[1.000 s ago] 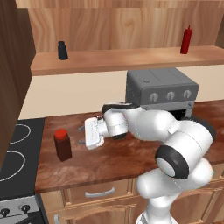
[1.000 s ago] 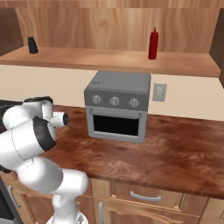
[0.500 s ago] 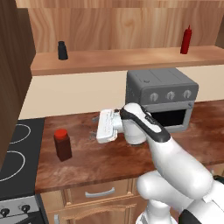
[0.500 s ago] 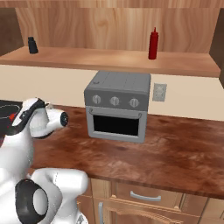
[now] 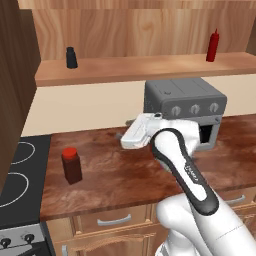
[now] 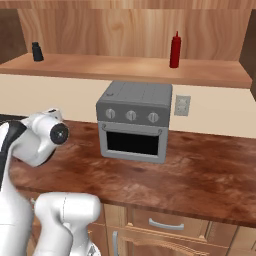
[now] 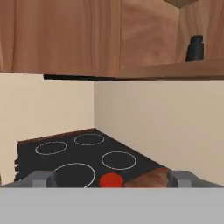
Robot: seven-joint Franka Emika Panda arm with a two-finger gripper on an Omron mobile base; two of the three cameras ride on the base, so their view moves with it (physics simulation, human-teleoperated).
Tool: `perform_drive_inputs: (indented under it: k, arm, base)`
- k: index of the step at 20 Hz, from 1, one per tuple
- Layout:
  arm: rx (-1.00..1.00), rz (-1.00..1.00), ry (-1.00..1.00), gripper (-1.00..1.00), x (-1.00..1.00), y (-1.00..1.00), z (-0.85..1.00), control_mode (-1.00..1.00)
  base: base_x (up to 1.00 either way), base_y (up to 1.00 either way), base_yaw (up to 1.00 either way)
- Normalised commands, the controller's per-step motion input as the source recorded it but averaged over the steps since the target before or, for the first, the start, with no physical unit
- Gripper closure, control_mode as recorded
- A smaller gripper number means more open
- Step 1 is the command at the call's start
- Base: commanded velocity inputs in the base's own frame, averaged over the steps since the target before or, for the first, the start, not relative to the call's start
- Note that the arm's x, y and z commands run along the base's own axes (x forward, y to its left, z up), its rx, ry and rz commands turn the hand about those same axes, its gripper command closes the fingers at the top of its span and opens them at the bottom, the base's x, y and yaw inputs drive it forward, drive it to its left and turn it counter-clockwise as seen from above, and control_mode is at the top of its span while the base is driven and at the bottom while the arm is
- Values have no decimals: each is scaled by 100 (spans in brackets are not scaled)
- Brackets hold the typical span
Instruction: Collect the paprika, ketchup, and shaker from the cabinet and place them next to the stove.
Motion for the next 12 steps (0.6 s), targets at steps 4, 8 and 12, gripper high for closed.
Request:
perform_drive_inputs:
  k: [4, 8, 12]
  arm:
    - [0, -28, 21, -100, -30, -64, 94, -100]
    - [0, -28, 19, -100, -36, -66, 88, -100]
    - [-3, -29, 15, -100, -41, -66, 42, -100]
  base:
    - [0, 0, 0]
    - [0, 0, 0]
    - [0, 0, 0]
